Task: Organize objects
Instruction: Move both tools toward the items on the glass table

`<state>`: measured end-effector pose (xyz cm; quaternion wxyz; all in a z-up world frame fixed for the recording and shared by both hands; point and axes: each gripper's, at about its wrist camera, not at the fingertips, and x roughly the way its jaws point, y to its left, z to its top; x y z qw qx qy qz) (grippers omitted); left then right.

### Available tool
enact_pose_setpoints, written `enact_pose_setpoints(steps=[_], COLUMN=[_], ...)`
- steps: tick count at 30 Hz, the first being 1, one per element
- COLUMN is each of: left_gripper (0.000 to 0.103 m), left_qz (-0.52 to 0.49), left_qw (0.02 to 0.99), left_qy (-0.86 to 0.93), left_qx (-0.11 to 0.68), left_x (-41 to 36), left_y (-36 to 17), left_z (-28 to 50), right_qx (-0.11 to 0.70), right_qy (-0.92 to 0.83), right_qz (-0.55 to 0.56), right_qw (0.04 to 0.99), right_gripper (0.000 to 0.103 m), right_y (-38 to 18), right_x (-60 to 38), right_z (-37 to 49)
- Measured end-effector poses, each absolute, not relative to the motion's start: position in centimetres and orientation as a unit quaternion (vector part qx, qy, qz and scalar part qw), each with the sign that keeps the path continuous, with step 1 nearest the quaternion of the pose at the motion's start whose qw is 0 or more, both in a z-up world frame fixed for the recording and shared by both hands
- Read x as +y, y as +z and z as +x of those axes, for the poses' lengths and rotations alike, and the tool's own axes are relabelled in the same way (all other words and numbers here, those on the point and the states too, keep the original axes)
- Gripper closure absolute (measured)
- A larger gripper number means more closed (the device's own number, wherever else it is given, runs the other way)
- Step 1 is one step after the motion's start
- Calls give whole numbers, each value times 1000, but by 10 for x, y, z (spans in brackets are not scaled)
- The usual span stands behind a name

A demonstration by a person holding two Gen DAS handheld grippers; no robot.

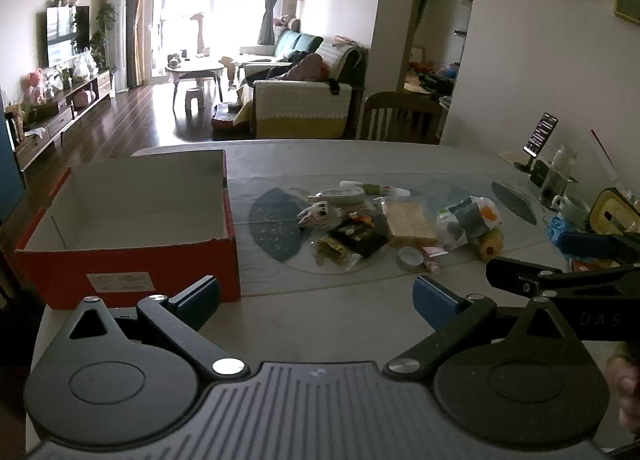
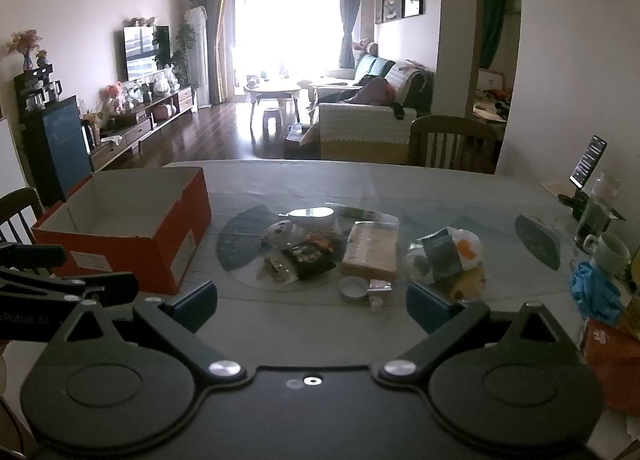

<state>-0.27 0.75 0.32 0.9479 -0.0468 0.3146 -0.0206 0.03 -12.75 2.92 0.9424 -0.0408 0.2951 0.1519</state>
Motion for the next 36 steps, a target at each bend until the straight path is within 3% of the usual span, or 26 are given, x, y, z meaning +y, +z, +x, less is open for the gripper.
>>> enact_pose_setpoints(steps=[23,36], left_gripper=[0,0], left_qz=[-59,-63], left_qw=[947,942], left_qy=[-17,-13], left_qx=[316,330], left_x=[10,-26], left_y=[-2,-3], left_z=[4,42], right_qx=[295,308], right_qy=[154,160], right_qz=[-46,-40], right_qw=[942,937], right_gripper=[3,3], right_y=[27,26], right_x=[-122,-147], right_z=[4,32])
